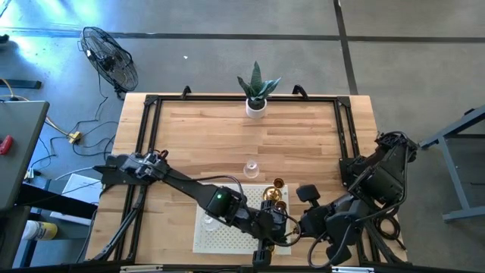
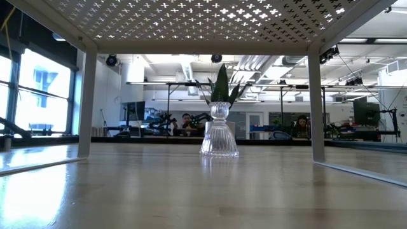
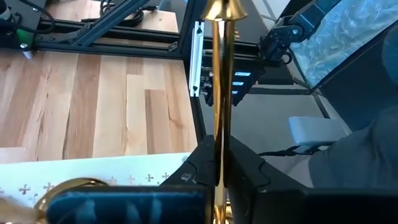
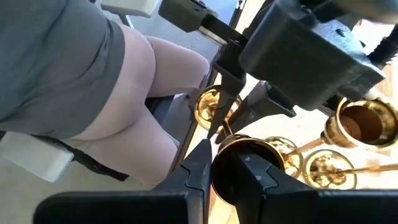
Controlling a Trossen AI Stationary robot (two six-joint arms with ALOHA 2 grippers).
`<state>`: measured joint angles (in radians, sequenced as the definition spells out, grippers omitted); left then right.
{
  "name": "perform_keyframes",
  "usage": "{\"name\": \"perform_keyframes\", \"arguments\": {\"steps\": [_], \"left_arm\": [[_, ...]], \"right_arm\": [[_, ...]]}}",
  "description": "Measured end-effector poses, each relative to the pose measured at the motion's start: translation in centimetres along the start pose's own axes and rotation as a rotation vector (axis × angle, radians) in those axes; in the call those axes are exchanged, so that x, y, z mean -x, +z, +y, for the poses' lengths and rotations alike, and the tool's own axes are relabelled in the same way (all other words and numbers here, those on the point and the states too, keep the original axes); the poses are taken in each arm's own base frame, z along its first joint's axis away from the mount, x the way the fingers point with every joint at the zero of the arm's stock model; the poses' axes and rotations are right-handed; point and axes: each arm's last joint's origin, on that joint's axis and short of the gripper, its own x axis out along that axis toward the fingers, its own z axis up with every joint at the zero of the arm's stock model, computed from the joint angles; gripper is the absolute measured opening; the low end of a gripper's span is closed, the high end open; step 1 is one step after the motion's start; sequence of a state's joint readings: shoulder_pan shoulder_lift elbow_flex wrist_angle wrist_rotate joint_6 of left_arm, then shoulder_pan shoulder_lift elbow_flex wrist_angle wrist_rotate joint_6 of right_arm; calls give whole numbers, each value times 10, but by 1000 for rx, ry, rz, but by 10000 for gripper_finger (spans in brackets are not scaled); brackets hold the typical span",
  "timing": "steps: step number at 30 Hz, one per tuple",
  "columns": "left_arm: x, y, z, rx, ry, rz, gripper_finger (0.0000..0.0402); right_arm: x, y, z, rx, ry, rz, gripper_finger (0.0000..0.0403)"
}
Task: Pick & Place candle stick holders
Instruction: Put the candle holder on the shelf
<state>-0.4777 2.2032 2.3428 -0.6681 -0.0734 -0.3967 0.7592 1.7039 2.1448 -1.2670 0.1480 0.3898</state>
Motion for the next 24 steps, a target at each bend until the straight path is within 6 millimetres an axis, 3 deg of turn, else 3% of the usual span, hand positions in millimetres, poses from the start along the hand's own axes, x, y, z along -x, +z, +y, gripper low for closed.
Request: {"name": "perform_keyframes", "arguments": {"steps": [24], "left_arm": [[0,-3,-5,-46,21,7,8]], "right_arm": [[3,-1,1,1,39,7,50]]}}
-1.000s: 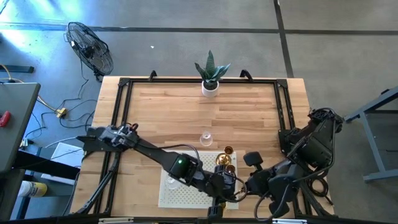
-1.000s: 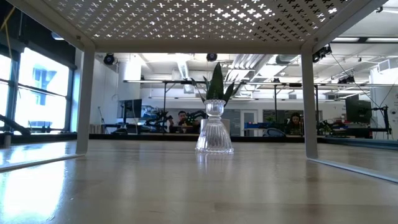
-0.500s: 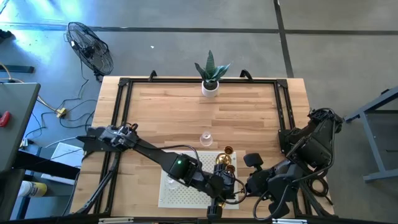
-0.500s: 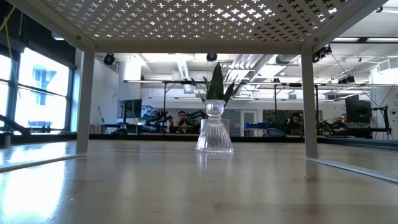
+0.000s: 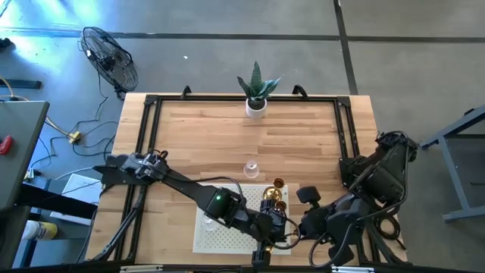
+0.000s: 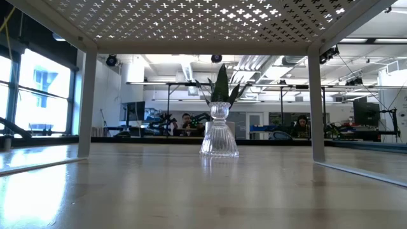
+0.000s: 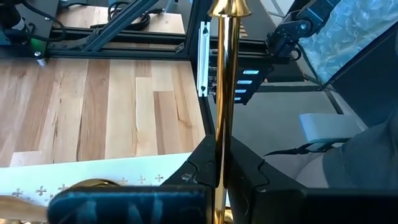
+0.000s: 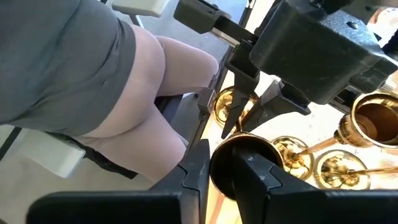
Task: Pick & Place candle stick holders
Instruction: Put the candle holder on the shelf
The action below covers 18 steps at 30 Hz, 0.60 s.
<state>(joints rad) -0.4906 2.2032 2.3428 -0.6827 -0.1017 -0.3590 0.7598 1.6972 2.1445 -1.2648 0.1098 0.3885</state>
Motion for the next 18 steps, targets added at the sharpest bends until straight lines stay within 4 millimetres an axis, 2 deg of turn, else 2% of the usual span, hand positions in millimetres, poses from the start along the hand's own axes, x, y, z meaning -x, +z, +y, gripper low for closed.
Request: {"name": "perform_keyframes", "arguments": {"steps": [11,18], "left_arm": [[-1,-5,-5,-38,6,17,8],[3,-10,-22,-135,198,-59,8]], "right_arm": [[24,-4,2,16,-40,-72,46],[29,-9,12,47,-64,-96,50]]}}
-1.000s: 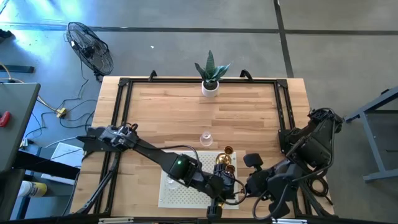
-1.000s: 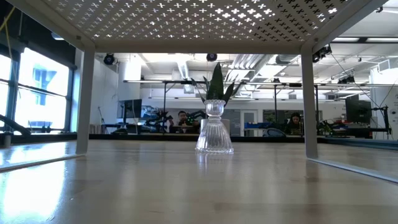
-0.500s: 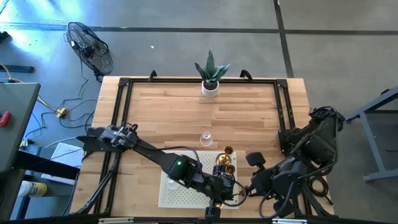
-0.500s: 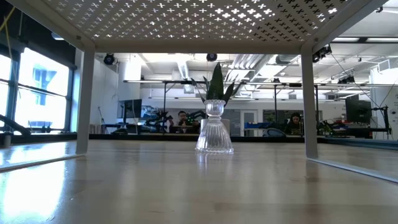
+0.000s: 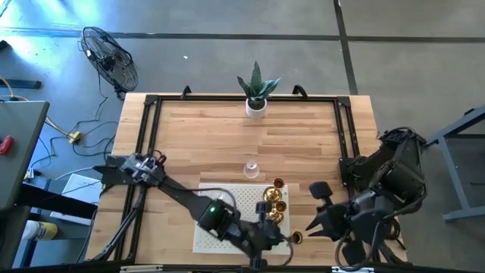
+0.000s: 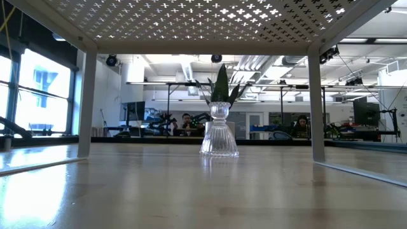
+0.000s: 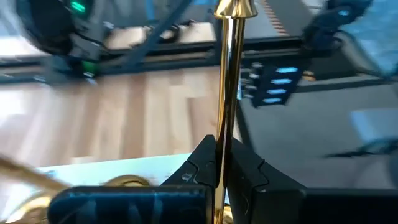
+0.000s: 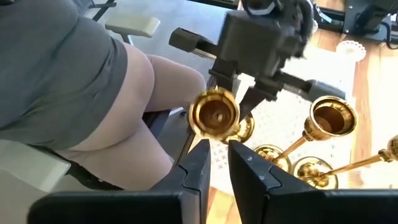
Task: Pick & Place candle stick holders
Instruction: Put the candle holder on the shelf
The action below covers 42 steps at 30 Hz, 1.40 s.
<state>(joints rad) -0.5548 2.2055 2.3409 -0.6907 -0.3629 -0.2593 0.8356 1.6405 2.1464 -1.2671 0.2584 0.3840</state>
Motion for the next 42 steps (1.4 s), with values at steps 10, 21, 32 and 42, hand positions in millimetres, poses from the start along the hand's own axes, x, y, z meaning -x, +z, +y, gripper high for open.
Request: {"name": "perform_keyframes", "arguments": {"steps": [10,21,32,42], "left_arm": [[11,2,-19,-39,122,-104,8],[14,6,-25,-10,105,-154,8],[32,0,-49,38,331,-251,8],[28,-3,-41,169,459,-287,8]], "right_arm": [[5,-5,13,93,-47,-31,52],[11,-12,28,184,-142,-86,47],[19,-21,45,320,-154,-103,48],[29,-39,63,415,-104,-54,51]]}}
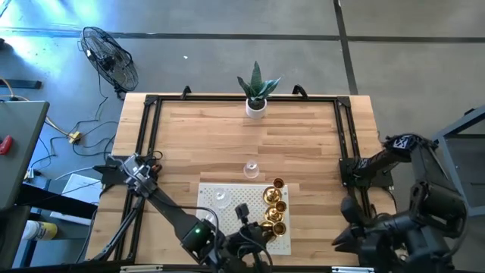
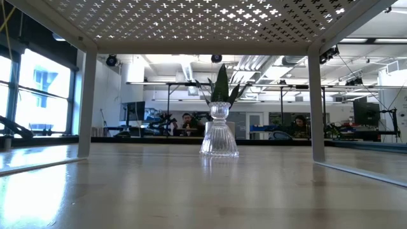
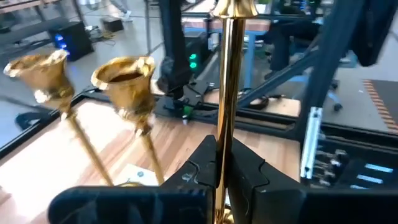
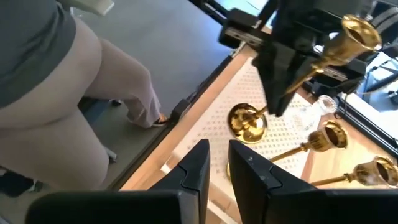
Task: Pick & Place candle stick holders
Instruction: Put the candle holder on the shelf
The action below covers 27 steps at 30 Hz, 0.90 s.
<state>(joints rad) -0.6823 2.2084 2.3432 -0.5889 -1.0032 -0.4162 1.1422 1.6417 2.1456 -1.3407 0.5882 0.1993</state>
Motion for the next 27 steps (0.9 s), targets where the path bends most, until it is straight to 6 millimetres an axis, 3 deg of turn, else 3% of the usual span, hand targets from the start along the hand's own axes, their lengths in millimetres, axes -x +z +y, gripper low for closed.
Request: {"name": "perform_keyframes", "arguments": {"steps": [8,27], "left_arm": [[-7,-34,-15,91,69,-69,8],[-25,-74,-17,265,105,-149,8]], "right_arm": [[14,-8,20,79,57,12,47],[31,-22,39,203,110,55,47]]}}
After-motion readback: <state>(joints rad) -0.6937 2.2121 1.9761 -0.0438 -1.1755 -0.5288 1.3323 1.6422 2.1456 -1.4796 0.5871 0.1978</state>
